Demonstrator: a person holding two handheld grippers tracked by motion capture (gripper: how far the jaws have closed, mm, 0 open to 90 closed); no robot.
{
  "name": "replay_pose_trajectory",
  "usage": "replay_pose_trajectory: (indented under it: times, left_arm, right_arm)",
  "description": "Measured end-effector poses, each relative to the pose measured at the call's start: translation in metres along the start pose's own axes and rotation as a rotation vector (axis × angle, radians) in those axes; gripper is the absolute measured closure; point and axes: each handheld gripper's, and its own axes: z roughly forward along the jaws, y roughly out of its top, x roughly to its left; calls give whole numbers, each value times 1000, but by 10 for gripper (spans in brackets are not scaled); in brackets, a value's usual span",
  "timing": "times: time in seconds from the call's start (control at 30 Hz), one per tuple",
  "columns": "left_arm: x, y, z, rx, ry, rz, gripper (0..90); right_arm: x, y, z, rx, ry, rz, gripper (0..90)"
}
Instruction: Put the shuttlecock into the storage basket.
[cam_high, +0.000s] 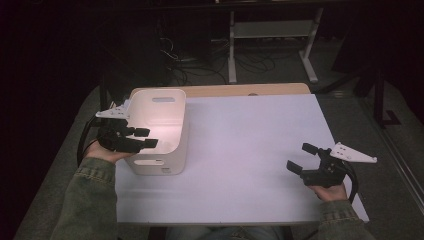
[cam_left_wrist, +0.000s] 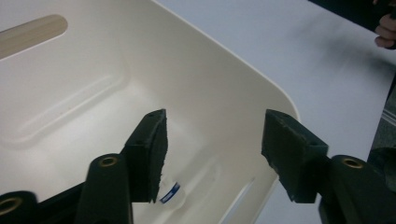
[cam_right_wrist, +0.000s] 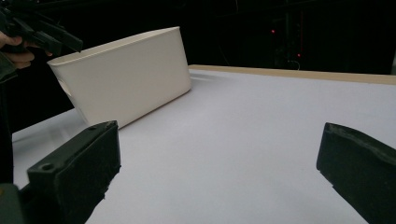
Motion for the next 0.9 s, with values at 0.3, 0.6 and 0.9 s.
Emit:
replay_pose_trajectory:
  times: [0.3, 0.6, 0.9]
  left_arm:
    - [0, 3, -9, -95, 19, -41, 209]
    - [-3, -1, -17, -137, 46, -36, 67]
    - [-5, -10, -24, -190, 105, -46, 0]
  right_arm:
    - [1, 0, 0, 0, -3, -2, 0]
    - [1, 0, -1, -1, 0, 0, 0]
    - [1, 0, 0, 0, 0, -2, 0]
